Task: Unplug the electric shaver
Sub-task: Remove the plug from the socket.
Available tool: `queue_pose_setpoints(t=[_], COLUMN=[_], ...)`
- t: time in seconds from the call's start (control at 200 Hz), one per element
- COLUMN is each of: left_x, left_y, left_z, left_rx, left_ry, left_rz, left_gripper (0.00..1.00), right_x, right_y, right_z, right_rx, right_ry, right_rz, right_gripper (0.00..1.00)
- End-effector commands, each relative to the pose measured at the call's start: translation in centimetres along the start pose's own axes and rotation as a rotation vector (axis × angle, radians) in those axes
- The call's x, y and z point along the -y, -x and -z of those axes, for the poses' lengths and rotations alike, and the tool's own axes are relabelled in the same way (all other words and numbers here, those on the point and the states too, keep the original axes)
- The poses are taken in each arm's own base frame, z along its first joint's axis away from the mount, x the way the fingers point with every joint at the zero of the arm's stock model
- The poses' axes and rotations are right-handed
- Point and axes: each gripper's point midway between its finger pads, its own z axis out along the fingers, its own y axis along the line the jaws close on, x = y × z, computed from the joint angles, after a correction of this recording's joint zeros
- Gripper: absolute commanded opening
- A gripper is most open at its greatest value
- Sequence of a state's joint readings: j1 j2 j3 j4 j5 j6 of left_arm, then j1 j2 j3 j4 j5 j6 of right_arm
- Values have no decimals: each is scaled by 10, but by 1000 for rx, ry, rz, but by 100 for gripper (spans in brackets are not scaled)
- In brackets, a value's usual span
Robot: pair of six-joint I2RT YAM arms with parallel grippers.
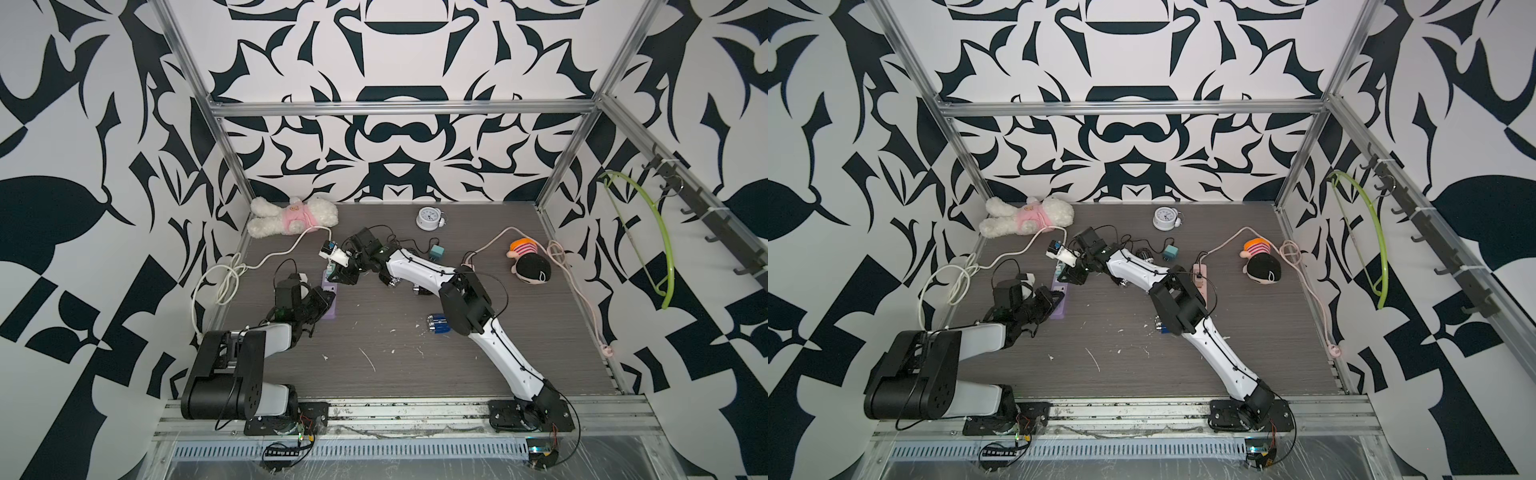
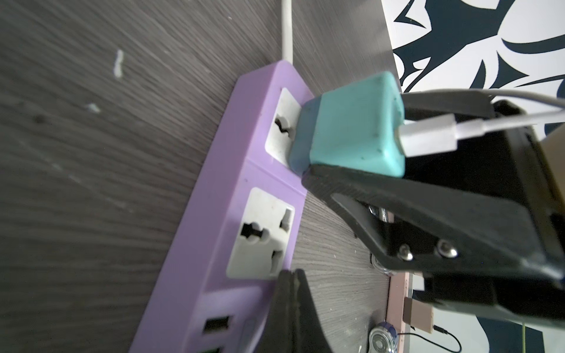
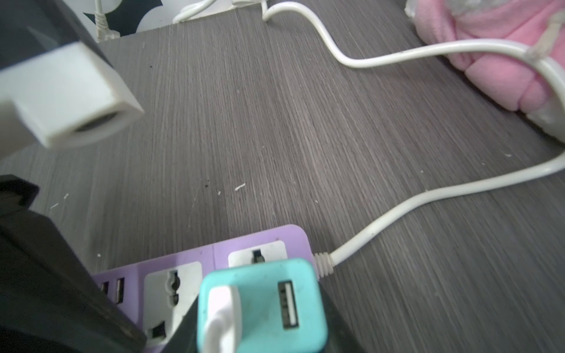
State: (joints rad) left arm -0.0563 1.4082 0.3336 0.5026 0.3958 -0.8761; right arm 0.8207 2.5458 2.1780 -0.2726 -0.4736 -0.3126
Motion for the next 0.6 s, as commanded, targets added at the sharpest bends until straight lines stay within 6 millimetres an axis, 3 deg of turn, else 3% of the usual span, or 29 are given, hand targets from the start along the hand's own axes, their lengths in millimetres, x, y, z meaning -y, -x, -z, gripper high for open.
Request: queue_pose_setpoints(t=[0.0,0.33,0.44,0.595], left_x=[-40,-40,-39,-35], left_y=[-26,-27,-26,-24], left_z=[0,0,1,2], left_rx=[-77,-77,-74,-72], left_ry=[135,135,130,126], left_rz=[80,81,82,79], left_gripper=[0,0,0,0], right_x=[-15,-23,-13,-1], right_y=[65,91,75,36], right_z=[40,68,76,91], right_rx=[142,206,122,-47], right_ry=[2,7,-57,-163], right_rz=[43,10,-57,-149], right_gripper=[12,6,3,0])
